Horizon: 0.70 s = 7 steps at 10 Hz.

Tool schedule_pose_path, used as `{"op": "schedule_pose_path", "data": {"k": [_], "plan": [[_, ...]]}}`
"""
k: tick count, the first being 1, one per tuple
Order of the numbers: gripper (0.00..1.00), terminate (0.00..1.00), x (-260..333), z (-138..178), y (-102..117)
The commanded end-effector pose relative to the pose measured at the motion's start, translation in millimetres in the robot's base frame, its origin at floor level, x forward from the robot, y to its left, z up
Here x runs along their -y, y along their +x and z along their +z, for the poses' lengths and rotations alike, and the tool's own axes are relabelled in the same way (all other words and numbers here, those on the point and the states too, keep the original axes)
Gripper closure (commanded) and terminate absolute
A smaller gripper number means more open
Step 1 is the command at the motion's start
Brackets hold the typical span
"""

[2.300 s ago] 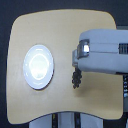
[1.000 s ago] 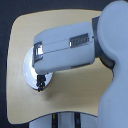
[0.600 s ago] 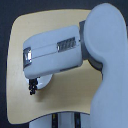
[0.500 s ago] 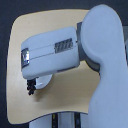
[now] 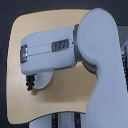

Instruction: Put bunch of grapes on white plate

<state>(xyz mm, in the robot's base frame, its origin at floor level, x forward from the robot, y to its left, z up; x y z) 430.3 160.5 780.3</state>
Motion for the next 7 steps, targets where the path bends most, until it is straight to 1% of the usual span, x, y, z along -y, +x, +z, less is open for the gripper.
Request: {"op": "schedule_pose_path", "data": {"k": [1,7], "plan": [[1.00,0.00,11.8,-31.3,8.7],[1.00,0.00,16.2,-31.3,15.0]]}}
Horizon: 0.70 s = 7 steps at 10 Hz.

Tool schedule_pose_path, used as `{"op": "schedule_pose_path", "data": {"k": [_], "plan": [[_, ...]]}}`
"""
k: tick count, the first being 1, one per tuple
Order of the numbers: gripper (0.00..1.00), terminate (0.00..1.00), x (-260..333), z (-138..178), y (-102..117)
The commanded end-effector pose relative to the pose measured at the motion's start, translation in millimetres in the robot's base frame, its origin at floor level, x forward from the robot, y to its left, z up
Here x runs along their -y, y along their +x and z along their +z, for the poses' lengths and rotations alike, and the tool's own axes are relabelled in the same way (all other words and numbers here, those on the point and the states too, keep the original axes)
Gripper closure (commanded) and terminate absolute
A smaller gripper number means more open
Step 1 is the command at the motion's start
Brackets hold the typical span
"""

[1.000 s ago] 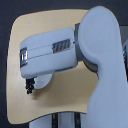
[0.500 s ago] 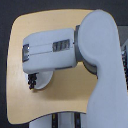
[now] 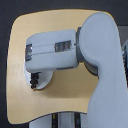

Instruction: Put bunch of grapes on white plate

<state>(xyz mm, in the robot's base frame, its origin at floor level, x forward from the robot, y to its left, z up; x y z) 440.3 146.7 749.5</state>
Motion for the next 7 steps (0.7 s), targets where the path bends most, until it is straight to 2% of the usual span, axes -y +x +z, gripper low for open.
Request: {"op": "schedule_pose_path", "data": {"k": [1,7], "plan": [[1.00,0.00,2,0,5],[1.00,0.00,7,17,9]]}}
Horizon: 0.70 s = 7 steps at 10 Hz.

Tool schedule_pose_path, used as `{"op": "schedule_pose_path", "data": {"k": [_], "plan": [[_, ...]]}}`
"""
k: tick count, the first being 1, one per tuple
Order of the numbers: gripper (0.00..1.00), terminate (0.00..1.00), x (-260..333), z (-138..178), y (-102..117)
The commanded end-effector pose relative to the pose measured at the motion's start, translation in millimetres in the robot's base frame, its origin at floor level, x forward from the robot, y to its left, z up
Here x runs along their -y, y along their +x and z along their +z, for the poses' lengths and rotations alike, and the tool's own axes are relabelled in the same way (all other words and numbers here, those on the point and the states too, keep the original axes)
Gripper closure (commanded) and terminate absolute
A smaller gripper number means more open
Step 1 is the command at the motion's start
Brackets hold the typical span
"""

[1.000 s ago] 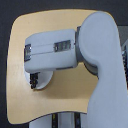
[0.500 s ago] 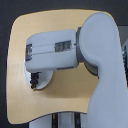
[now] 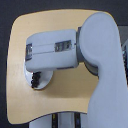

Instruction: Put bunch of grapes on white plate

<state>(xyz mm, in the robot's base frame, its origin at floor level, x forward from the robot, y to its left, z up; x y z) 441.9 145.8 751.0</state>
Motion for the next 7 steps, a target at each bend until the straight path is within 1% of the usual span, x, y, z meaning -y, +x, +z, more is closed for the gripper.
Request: {"op": "schedule_pose_path", "data": {"k": [1,2,3,7], "plan": [[1.00,0.00,7,18,8],[1.00,0.00,9,22,8],[0.00,0.00,10,25,8],[0.00,0.00,13,50,12]]}}
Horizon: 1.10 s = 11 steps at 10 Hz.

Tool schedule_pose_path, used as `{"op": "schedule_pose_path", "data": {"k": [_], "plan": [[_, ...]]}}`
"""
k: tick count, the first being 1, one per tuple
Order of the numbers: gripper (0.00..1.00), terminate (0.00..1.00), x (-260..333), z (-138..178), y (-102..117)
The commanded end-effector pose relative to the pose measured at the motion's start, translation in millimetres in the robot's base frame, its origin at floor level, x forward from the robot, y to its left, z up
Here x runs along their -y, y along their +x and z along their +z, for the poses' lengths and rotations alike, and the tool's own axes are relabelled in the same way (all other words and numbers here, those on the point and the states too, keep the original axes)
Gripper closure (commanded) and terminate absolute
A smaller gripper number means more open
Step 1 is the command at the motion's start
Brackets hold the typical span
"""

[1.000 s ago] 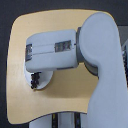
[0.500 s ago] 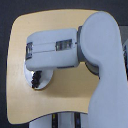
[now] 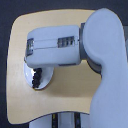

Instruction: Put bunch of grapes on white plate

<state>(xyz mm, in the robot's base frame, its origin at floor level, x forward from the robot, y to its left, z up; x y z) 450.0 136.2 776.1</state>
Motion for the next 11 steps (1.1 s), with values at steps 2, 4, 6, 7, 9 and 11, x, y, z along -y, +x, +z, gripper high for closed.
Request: {"op": "schedule_pose_path", "data": {"k": [2,4,6,7,9,11], "plan": [[0.00,0.00,-4,54,12],[0.00,0.00,-10,87,19],[0.00,0.00,-11,123,28],[0.00,0.00,-6,138,31],[0.00,0.00,2,166,34],[0.00,0.00,27,179,30]]}}
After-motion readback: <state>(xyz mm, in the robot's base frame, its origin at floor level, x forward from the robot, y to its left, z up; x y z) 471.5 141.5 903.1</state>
